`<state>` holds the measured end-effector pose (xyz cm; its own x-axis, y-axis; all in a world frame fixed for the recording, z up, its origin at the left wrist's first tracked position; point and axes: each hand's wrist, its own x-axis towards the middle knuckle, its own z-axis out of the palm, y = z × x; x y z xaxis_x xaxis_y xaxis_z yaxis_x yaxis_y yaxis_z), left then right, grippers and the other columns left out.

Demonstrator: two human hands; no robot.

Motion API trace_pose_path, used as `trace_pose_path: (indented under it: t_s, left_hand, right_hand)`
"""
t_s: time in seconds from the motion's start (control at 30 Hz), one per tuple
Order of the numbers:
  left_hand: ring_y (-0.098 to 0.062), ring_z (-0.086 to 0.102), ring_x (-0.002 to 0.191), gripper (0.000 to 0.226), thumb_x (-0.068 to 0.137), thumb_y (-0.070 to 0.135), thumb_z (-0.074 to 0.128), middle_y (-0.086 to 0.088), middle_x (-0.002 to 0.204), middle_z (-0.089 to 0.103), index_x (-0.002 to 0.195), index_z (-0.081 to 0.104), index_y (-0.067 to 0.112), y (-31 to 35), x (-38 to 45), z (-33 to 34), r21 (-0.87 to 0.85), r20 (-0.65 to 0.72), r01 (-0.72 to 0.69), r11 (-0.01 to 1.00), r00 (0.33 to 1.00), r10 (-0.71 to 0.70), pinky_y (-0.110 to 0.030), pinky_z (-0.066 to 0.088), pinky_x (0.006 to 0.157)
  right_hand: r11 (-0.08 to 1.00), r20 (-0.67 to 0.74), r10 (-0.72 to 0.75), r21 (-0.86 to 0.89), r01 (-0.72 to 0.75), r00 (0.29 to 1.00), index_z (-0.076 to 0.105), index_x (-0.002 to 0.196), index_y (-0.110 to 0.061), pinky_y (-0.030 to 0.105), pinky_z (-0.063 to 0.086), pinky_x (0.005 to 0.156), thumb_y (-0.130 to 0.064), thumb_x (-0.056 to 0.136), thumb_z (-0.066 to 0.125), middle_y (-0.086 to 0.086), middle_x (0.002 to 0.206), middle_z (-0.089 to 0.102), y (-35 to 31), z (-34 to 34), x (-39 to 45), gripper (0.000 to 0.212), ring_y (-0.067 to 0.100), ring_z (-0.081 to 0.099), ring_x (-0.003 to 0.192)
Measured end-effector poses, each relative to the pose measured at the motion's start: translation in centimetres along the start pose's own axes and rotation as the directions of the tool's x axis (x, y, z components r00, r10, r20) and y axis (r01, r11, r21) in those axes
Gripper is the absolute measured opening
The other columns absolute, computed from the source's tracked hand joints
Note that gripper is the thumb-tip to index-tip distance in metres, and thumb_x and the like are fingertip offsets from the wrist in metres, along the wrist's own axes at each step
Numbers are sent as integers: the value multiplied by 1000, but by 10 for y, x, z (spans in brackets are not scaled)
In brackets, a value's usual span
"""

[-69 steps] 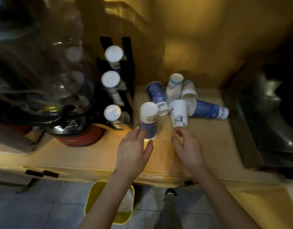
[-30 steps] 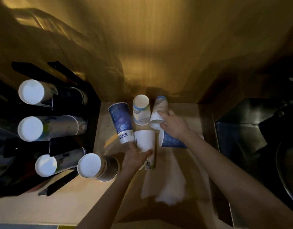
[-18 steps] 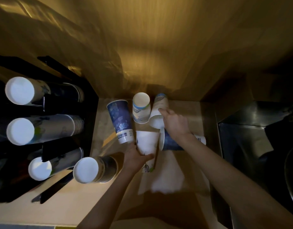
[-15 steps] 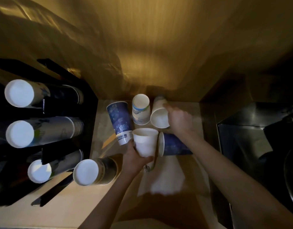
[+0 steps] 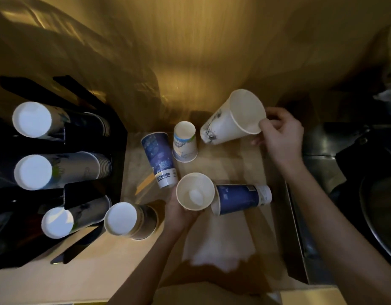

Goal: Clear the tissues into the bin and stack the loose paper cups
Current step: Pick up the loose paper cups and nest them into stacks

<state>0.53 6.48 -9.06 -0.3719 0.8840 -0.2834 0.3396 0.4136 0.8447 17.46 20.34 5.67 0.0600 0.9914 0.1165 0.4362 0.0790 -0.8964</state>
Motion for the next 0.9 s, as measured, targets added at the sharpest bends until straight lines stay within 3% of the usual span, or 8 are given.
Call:
trace_pose_path:
  t_s: [0.17,0.3,0.37,0.47,0.57,0.67,0.77,0.9]
  left_hand:
    - [-10,49,111,84,54,31,82,-1,126,56,128,43,25,0,-1,-5,-37,44,-23,999,999,25,-26,36,89]
    - [-7,48,108,74,61,14,84,9,114,51,112,38,42,7,-5,-9,-47,76,-43,998,996,47,-25,36,89]
    - [-6,47,107,78,55,24,86,9,116,51,117,40,38,6,-6,-8,-21,65,-55,998,996,57,-25,37,88]
    - [-9,53,110,83,50,42,81,5,122,58,124,46,30,2,-5,-5,17,37,-26,1000,999,25,-26,42,89]
    - [-18,56,114,82,54,38,83,-1,125,60,126,46,26,1,-5,-2,50,41,-11,999,999,9,-25,40,89]
    - [-23,53,119,88,56,40,82,-7,130,57,131,42,17,-2,-8,-1,81,40,-21,997,999,17,-28,41,94]
    - [-26,51,122,97,49,52,70,-9,132,55,133,40,14,-2,-11,-4,73,60,-30,997,998,25,-33,41,98]
    - [-19,52,116,108,36,58,64,-4,128,55,132,40,15,2,-16,-11,-8,99,-69,998,993,69,-26,38,93]
  right_hand:
    - [998,139,19,52,-27,990,55,110,-20,23,52,47,-6,85,51,-6,60,62,-23,-8,-44,28,9,60,48]
    - [969,283,-50,-218,115,958,54,115,-24,40,59,64,-15,89,50,1,87,69,-20,6,-75,28,19,66,78]
    - [916,344,-57,-354,186,937,50,122,-24,47,56,71,-18,90,48,9,91,68,-14,17,-84,32,25,64,82]
    - [842,415,-43,-474,256,909,50,124,-20,40,50,71,-18,90,45,13,85,66,-4,33,-98,35,35,62,82]
    - [775,461,-2,-560,292,888,48,127,-14,38,46,78,-20,90,45,13,113,64,11,47,-110,37,33,59,102]
    - [753,488,71,-598,274,870,43,132,-9,39,43,91,-25,94,41,8,132,49,26,54,-120,41,25,42,122]
    - [778,465,22,-564,277,885,40,136,-7,35,37,100,-22,95,39,8,135,47,36,57,-129,43,23,39,124]
    - [845,427,-11,-479,237,904,39,137,-8,36,36,104,-16,95,39,10,134,50,45,56,-136,43,25,41,124]
